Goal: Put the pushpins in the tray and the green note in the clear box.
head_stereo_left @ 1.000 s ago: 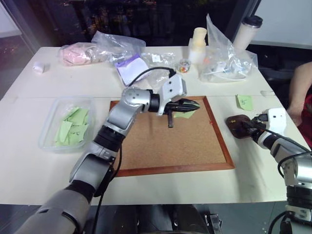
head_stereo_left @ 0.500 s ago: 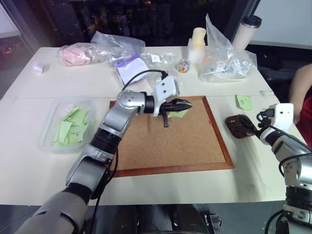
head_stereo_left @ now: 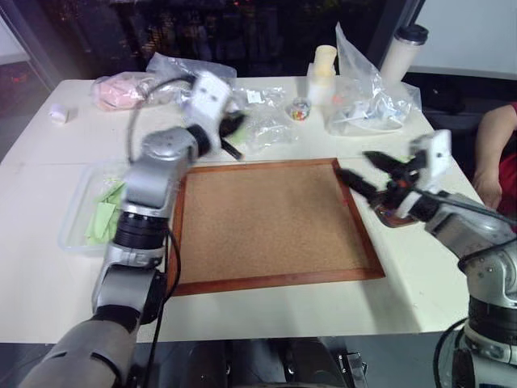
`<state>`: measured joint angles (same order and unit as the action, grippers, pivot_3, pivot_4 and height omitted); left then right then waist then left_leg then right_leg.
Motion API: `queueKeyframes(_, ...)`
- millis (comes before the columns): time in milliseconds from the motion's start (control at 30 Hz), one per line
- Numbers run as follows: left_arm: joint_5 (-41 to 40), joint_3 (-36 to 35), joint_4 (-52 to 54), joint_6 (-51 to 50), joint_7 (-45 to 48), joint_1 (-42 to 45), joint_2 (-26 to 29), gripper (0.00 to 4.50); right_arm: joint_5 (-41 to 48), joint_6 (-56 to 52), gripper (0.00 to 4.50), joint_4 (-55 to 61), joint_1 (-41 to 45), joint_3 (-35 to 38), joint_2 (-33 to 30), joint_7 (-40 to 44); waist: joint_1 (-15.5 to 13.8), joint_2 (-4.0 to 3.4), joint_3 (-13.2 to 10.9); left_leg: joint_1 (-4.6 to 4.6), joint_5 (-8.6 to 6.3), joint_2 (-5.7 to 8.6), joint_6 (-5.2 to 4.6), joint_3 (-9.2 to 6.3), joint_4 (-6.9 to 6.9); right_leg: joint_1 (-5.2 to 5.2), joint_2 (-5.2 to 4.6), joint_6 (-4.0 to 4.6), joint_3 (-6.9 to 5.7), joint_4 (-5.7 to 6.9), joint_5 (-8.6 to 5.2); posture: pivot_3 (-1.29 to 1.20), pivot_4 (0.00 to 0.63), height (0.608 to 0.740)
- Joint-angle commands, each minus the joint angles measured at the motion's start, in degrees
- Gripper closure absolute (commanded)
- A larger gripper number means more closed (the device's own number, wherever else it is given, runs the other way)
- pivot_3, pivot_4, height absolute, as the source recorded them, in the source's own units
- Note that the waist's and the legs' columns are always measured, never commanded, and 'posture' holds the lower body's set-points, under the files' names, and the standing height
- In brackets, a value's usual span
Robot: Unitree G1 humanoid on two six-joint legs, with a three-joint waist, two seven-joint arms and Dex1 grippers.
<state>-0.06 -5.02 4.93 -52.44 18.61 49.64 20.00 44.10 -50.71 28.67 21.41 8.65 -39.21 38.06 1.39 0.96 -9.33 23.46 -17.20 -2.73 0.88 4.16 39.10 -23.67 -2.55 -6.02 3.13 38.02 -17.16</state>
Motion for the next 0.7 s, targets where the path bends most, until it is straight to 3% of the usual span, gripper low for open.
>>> queueKeyframes(33,7.4,-5.9,13.9,-17.1,-8.6,-5.0,4.1,4.50,-1.4,-0.2,0.05,2.2,2.4,-10.1,-3.2,7.9,-0.2,0.01,0.0,0.00,-0.01,0.00,-0.01,-0.01,-0.01,0.00,0.00,0.00,0.00,0.00,0.00,0.00,0.150,0.734)
queueKeyframes(233,5.2,-11.8,17.9,-25.9,-8.6,-11.8,4.0,4.50,-5.2,4.5,0.05,-4.7,6.4,-14.5,-1.3,11.7,-2.2,0.27,-0.1,0.01,0.03,0.05,0.05,0.01,0.19,0.16,-0.30,-0.05,-0.15,-0.01,0.04,0.00,0.150,0.734)
queueKeyframes(267,4.8,-12.2,18.1,-26.2,-8.4,-12.7,4.2,3.79,-5.8,5.1,0.00,-5.6,6.6,-15.0,-1.2,12.2,-2.3,0.38,-0.1,0.01,0.03,0.07,0.06,0.00,0.21,0.20,-0.33,-0.06,-0.19,-0.01,0.05,0.00,0.150,0.734)
queueKeyframes(367,3.9,-12.9,19.6,-26.7,-8.1,-14.6,4.9,2.60,-7.1,6.2,0.00,-7.6,7.1,-15.7,-0.7,13.0,-2.0,0.50,-0.1,0.01,0.03,0.07,0.06,-0.03,0.19,0.20,-0.33,-0.06,-0.21,-0.05,0.04,0.00,0.150,0.734)
queueKeyframes(400,3.7,-13.1,20.0,-26.9,-8.2,-14.8,5.0,1.94,-7.2,6.3,0.00,-7.8,7.1,-15.7,-0.5,13.1,-2.0,0.50,-0.1,0.01,0.03,0.07,0.06,-0.02,0.17,0.17,-0.33,-0.06,-0.18,-0.05,0.04,0.00,0.150,0.734)
queueKeyframes(533,3.1,-12.5,20.6,-26.9,-8.6,-15.2,5.8,0.05,-7.7,6.5,0.00,-8.0,6.8,-15.4,0.0,13.3,-1.7,0.50,-0.1,0.01,0.04,0.04,0.07,0.00,0.12,0.11,-0.28,-0.05,-0.18,-0.03,0.04,0.00,0.150,0.734)
queueKeyframes(700,0.5,-13.0,22.0,-22.3,-6.8,-14.5,6.9,0.05,-4.4,4.5,0.00,-6.6,4.8,-9.3,0.7,10.3,-1.6,0.50,-0.1,0.00,0.04,0.02,0.08,0.00,0.12,0.11,-0.29,-0.05,-0.17,-0.01,0.05,0.00,0.150,0.734)
